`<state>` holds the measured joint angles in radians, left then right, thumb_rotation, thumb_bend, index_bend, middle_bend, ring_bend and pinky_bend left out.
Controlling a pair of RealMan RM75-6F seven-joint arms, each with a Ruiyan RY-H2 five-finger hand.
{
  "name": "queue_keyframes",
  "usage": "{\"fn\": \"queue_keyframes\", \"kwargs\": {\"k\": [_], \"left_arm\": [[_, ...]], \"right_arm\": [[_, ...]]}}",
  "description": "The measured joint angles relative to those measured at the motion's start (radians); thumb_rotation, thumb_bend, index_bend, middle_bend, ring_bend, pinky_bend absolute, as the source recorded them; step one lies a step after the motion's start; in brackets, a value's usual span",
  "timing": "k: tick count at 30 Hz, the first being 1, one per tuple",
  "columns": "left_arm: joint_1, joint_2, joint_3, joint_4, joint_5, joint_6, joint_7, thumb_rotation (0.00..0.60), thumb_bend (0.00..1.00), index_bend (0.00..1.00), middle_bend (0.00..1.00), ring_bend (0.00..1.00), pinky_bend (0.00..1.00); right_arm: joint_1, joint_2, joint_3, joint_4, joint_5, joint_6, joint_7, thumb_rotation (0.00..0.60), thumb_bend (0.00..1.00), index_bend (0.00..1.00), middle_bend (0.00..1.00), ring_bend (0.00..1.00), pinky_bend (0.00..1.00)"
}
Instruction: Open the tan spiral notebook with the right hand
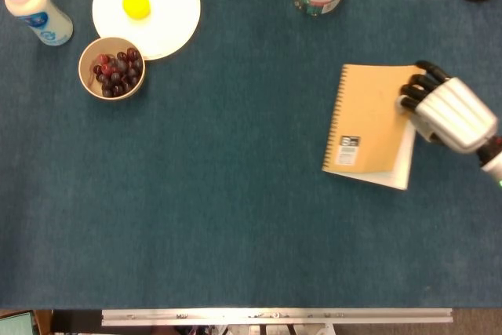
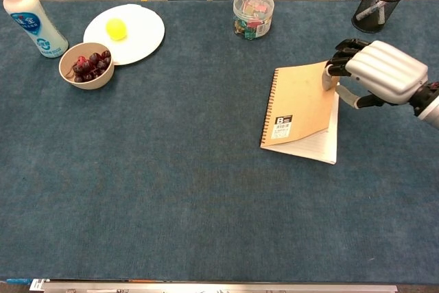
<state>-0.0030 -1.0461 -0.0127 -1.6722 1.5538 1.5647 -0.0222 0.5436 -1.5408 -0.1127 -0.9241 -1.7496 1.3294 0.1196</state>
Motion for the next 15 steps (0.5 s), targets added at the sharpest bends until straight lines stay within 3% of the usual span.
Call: {"fn": "queue_keyframes", "kwargs": {"k": [7,15], "left_arm": [[-0.003,0.000,-0.002,-0.009,0.005,0.002,0.005,0.600,0.41,0.15,0.09,0.09,0.14],[0.005,0.013,0.001,-0.015,0.006,0.016,-0.002,0.600,0.41,0.15,0.09,0.09,0.14]], "right_arm": [[-0.005,0.068,0.006,-0.099,-0.009,0.018,-0.042,0.600,0.53,0.80,0.46,0.32,0.18],[0.100,-0.003,0.066,-0.106,-0.004,-0.094,-0.069,0.600,0.52,0.80,0.46,0.32,0.18]]}}
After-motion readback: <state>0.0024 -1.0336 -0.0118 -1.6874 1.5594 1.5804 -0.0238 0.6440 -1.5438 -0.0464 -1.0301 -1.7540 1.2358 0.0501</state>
